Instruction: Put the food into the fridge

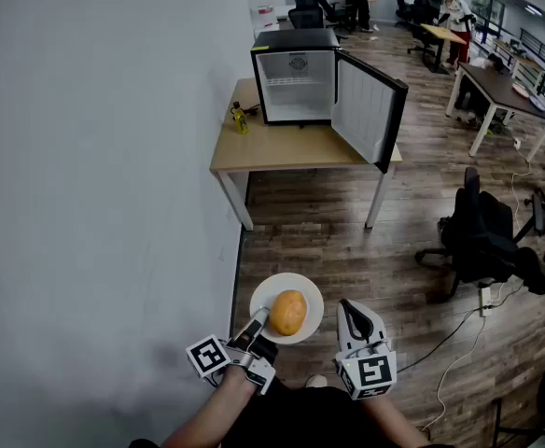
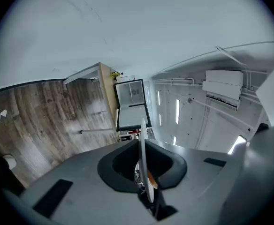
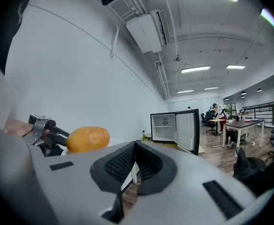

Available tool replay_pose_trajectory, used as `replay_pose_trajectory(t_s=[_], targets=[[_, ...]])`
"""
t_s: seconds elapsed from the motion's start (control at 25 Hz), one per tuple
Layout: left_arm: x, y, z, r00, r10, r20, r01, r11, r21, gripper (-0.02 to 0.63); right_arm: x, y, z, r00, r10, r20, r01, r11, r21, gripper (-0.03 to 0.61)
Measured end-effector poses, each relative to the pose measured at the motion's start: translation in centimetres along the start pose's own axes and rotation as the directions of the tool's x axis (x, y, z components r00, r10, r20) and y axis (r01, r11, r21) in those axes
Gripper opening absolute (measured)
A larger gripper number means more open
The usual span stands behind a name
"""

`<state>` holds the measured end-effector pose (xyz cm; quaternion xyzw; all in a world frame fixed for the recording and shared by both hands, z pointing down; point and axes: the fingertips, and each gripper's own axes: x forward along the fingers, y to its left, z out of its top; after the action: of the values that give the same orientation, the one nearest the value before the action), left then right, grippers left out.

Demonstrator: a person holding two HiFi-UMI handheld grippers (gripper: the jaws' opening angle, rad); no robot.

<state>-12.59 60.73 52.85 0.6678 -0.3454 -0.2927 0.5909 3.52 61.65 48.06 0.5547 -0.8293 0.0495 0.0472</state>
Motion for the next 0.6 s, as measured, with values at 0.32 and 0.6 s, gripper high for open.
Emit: replay_pose_trajectory(t_s=[0.32,0.6], targets=[[2.3,0.0,-2.3,1.0,-0.009,0.011,0.009,0.999,-0.034,0.028,-1.0,-2.8,-0.3,1.0,-0.013,0.016,0.013,1.0,0.023,0.06],[3.8,1.4,-1.5,1.0,0.015,0.014,-0.015,0.999,-0.038,0.028,0.4,-4.3,-2.1,1.0,-0.006,-0.021,0.007,0.999,0.034,0.06]])
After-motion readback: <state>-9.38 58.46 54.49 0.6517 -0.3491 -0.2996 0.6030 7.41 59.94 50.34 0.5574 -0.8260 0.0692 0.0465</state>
